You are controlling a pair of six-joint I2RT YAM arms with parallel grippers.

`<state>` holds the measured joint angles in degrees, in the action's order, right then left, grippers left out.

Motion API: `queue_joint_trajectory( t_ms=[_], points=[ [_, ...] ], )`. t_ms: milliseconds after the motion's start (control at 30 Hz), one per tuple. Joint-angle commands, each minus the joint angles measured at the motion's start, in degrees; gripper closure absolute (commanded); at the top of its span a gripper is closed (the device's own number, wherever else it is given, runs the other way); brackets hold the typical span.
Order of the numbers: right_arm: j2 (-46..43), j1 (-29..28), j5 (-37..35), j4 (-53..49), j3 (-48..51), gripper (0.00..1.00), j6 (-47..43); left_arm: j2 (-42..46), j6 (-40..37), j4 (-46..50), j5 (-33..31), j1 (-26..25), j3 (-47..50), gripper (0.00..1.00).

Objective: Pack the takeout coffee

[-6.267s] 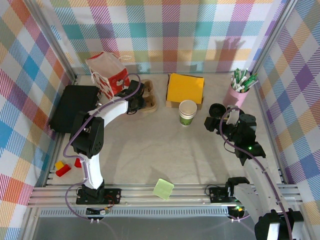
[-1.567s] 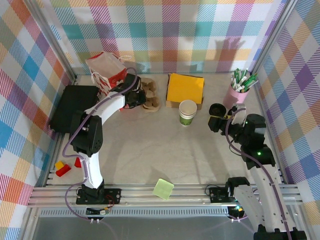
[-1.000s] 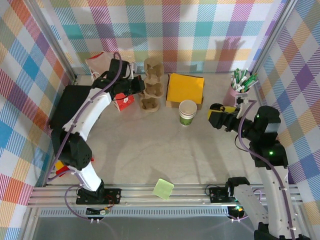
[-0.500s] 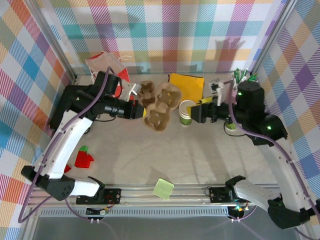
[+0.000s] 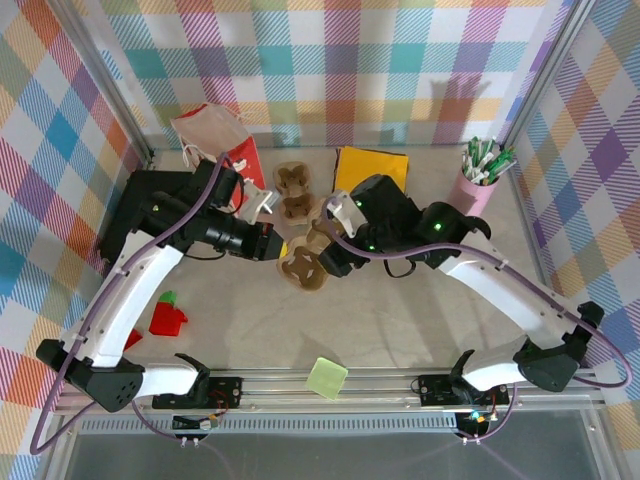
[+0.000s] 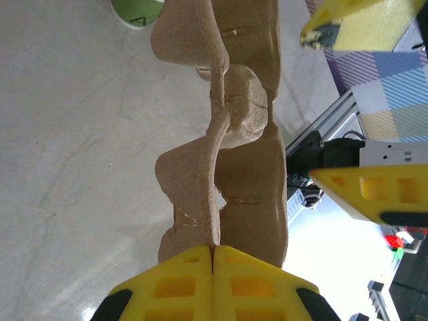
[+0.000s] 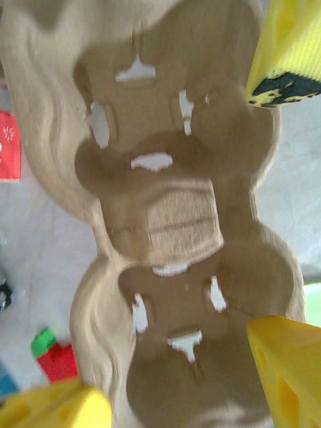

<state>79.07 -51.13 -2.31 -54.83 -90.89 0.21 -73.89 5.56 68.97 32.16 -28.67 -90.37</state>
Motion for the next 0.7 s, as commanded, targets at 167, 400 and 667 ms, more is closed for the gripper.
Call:
queue_joint_trajectory(
  t_ms=[167,400,667],
  points=[
    [3.94,-0.63,-1.12,1.59,-1.4,0.18,-4.31,-1.34,-1.78,0.79,1.69,-0.86,0.43,1.0],
    [6.26,-0.72,2.48,4.28,-0.64,0.19,-4.96,-1.35,-1.76,-0.7,2.47,-0.95,1.34,1.0],
    [7.86,-0.72,2.68,4.91,-0.79,0.3,-4.61,-1.35,-2.11,-0.77,1.82,-0.95,1.69,1.0]
  ],
)
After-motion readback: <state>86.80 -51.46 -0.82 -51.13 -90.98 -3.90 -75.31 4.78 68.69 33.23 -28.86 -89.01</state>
